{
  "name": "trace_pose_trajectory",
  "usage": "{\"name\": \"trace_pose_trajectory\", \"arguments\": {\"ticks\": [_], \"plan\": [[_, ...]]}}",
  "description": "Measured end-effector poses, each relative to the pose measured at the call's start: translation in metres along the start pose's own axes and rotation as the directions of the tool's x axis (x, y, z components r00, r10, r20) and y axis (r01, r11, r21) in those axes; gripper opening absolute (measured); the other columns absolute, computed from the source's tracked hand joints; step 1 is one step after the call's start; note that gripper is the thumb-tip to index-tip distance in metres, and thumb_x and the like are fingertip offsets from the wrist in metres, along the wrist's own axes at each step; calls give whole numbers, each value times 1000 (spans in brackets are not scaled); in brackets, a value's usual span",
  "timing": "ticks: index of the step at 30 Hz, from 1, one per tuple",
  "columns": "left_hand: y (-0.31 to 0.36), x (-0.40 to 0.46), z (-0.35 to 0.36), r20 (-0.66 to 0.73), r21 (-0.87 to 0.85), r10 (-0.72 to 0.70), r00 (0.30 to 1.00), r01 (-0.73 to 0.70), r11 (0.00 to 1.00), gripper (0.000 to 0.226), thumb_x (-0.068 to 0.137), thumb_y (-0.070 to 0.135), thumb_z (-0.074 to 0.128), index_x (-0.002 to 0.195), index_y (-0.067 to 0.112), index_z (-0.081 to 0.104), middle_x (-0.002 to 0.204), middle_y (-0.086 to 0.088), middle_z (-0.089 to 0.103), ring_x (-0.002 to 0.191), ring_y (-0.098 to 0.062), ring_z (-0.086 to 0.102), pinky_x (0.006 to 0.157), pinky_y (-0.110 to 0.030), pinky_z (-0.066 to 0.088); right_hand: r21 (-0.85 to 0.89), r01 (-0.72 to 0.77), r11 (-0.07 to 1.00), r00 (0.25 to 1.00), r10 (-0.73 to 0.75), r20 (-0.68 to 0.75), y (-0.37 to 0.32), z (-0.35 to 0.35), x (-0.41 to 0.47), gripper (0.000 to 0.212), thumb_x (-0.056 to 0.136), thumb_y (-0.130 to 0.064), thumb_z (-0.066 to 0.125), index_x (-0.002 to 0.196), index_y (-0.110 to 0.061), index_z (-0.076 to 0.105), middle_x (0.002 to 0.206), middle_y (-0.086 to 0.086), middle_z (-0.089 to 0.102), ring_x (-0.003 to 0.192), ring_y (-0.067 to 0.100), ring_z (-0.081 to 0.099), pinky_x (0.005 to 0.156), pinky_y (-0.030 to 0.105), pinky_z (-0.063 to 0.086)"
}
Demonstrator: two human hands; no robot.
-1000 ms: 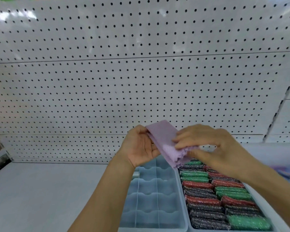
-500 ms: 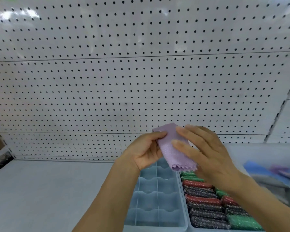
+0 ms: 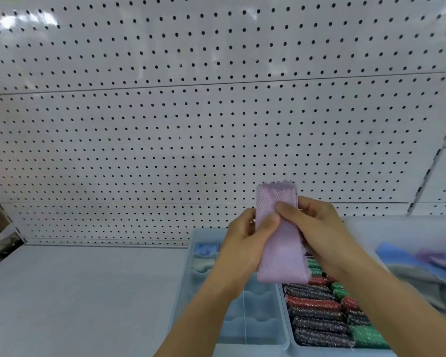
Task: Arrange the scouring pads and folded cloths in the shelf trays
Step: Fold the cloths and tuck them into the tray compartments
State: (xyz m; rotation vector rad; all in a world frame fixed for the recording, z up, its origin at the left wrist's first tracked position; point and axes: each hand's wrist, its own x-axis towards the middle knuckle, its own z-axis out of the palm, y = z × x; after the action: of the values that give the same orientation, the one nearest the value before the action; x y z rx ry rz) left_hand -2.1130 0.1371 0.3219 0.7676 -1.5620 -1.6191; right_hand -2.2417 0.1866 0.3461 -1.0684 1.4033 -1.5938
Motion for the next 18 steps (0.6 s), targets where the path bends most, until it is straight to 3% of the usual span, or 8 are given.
{"name": "trace_pose_trajectory", "arguments": {"ticks": [3,5,7,10,13,14,16,18], "plan": [[-3,-1,-1,-145,33,136,980,-132,991,18,95,30,61,100,13,59,94,-14,72,85,-34,71,75,-54,59,-31,-34,999,996,37,83,6,0,-7,25,80,-34,70,96,-15,71,92,27,68,70,35,60,64,43,43],[-3,-1,-6,-119,40,166,979,-162,986,16,95,28,61,99,13,58,91,-13,72,81,-31,71,72,-50,60,-22,-19,1000,986,23,168,9,-4,-10,22,84,-20,70,105,-14,68,92,26,69,71,37,61,63,40,44],[2,-4,-13,-20,3,154,988,-154,988,9,97,21,57,103,13,59,90,-10,71,79,-25,68,67,-40,58,53,1,999,981,-11,191,9,-8,-11,19,87,-5,63,105,-11,68,85,20,72,67,27,62,56,29,47],[8,-6,-25,133,-19,141,981,-139,990,18,99,11,49,96,19,65,96,-9,68,85,-21,66,66,-33,55,184,28,983,972,-70,226,3,-13,-13,26,81,6,55,83,-11,75,72,5,71,59,12,63,49,19,48],[14,-6,-30,163,-108,112,980,-95,990,43,98,-1,40,77,21,70,86,-9,65,80,-21,63,58,-30,54,114,151,982,962,-172,213,3,-13,-14,50,87,16,44,64,-14,76,67,5,69,56,12,61,50,20,47],[14,-6,-30,147,-133,91,985,-71,989,44,98,1,38,79,22,71,85,-8,65,78,-21,61,56,-30,53,41,234,971,951,-237,197,5,-13,-13,53,89,18,43,63,-16,75,67,5,68,60,17,61,55,24,47],[13,-5,-31,140,-179,34,990,-9,984,31,97,22,40,102,23,70,93,-10,65,81,-24,63,60,-37,55,-107,383,917,914,-360,185,9,-12,-12,51,87,16,46,66,-21,75,73,7,64,69,29,58,60,34,43],[10,-5,-34,186,-132,-31,982,57,990,41,91,44,43,120,22,63,105,-12,68,88,-30,67,66,-43,58,-188,451,873,888,-417,191,13,-13,-9,45,83,7,44,70,-24,74,79,5,62,73,26,57,59,30,42]]}}
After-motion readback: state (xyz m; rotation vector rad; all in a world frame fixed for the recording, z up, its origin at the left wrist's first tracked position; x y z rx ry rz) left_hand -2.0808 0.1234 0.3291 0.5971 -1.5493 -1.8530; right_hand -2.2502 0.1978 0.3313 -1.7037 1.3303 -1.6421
